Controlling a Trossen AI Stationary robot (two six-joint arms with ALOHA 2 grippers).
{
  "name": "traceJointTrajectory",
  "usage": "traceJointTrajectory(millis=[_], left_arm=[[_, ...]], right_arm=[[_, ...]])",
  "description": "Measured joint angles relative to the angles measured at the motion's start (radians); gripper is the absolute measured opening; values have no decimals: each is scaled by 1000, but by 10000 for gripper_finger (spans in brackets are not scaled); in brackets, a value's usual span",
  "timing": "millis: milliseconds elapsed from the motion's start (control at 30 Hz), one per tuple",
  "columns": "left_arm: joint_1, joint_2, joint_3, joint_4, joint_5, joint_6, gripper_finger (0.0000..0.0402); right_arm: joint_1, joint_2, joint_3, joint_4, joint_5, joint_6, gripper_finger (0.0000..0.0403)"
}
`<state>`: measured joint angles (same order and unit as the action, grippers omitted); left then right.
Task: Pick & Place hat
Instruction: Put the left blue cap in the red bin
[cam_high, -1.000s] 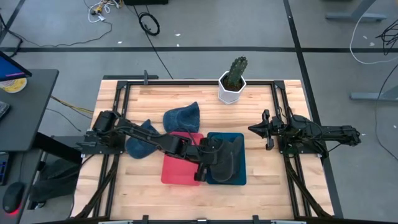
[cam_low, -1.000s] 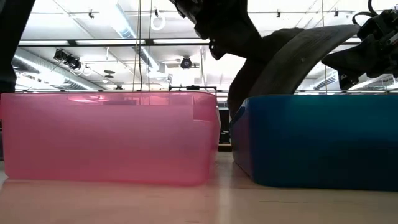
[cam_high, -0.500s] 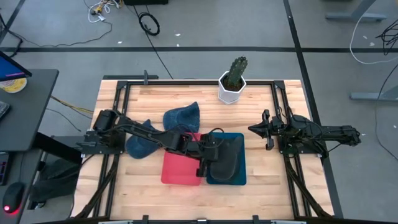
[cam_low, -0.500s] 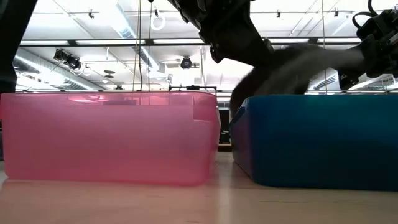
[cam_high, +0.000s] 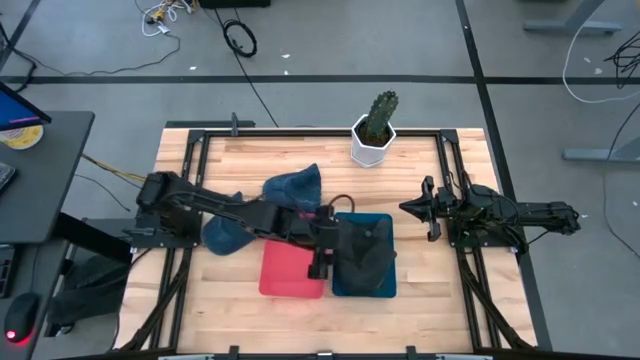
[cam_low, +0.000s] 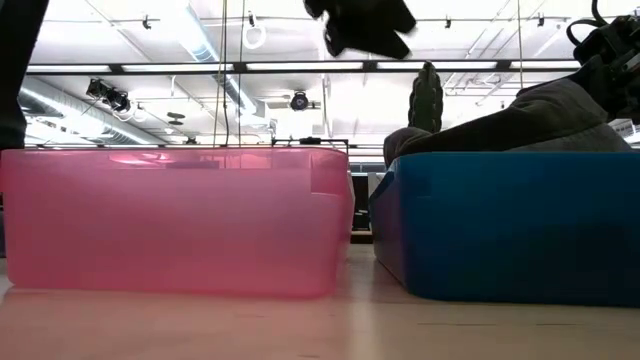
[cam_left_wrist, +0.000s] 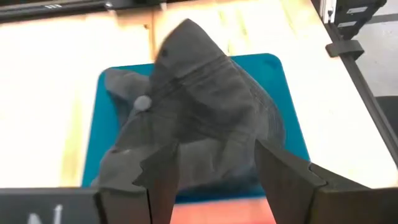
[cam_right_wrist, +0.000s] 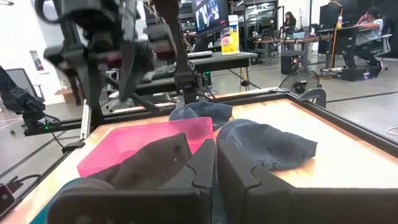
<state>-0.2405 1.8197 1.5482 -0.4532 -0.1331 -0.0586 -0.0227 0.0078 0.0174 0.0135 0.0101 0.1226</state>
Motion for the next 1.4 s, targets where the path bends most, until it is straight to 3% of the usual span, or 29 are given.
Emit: traceJointTrajectory(millis=[300, 500, 767, 1167, 1400], left_arm=[[-72, -144, 0, -115, -10, 18, 183], [-168, -213, 0, -230, -171, 3, 172], [-273, -328, 0, -556, -452, -282, 170], [-334, -525, -1, -995, -581, -758, 170], [-313, -557, -1, -1114, -609, -822, 170]], right_arm=[[0, 0, 0, 0, 0, 0, 21], [0, 0, 0, 0, 0, 0, 21], [0, 0, 0, 0, 0, 0, 21], [0, 0, 0, 0, 0, 0, 21], [0, 0, 0, 0, 0, 0, 21]])
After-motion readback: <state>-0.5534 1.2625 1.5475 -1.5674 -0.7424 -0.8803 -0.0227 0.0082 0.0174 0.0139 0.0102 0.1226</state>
